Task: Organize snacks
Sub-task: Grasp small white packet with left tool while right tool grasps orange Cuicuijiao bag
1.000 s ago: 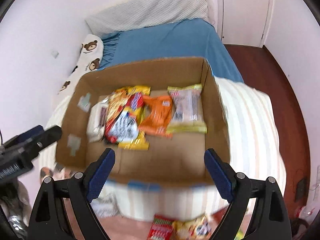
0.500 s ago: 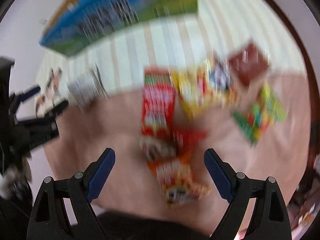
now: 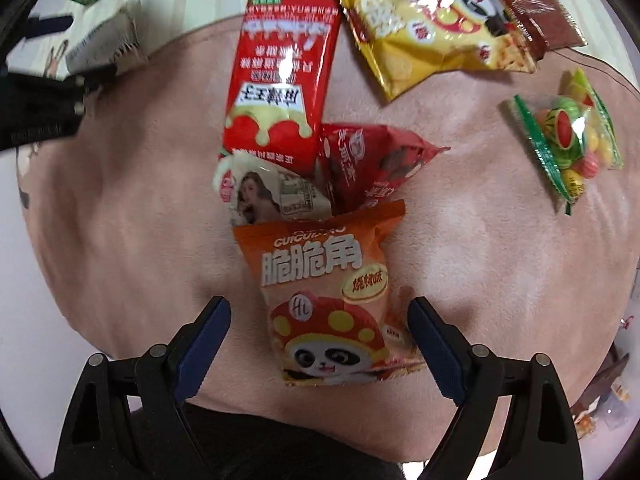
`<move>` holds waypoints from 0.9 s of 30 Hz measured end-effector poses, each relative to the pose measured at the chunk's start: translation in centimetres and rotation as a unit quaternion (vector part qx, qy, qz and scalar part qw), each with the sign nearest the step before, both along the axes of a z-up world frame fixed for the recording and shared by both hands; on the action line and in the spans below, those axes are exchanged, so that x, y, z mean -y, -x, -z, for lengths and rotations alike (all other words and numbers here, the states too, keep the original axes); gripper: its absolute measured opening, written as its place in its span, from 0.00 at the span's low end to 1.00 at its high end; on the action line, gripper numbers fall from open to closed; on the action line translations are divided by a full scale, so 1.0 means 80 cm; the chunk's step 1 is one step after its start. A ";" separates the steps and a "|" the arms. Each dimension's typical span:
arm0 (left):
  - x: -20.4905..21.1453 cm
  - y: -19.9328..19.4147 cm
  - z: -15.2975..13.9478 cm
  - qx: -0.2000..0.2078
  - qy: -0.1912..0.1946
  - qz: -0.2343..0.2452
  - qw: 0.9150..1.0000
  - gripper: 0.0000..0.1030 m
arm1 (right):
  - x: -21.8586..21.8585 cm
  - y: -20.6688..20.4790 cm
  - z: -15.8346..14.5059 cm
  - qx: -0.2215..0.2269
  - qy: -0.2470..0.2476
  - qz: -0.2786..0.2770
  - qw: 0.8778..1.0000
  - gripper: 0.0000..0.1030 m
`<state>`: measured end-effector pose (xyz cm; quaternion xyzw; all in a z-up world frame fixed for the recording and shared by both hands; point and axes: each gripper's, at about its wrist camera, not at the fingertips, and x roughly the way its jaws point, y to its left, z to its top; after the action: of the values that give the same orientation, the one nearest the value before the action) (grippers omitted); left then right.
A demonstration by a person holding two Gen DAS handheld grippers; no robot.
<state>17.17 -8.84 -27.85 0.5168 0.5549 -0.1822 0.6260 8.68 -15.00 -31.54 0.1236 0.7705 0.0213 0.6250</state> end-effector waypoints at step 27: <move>-0.174 0.079 0.057 -0.184 0.242 -0.515 0.801 0.56 | -0.023 0.014 -0.006 0.005 -0.065 0.039 0.997 0.55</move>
<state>10.86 5.11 -32.44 -0.0568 0.7820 -0.0530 0.6185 7.58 -13.13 -31.07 0.1940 0.7587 0.0477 0.6201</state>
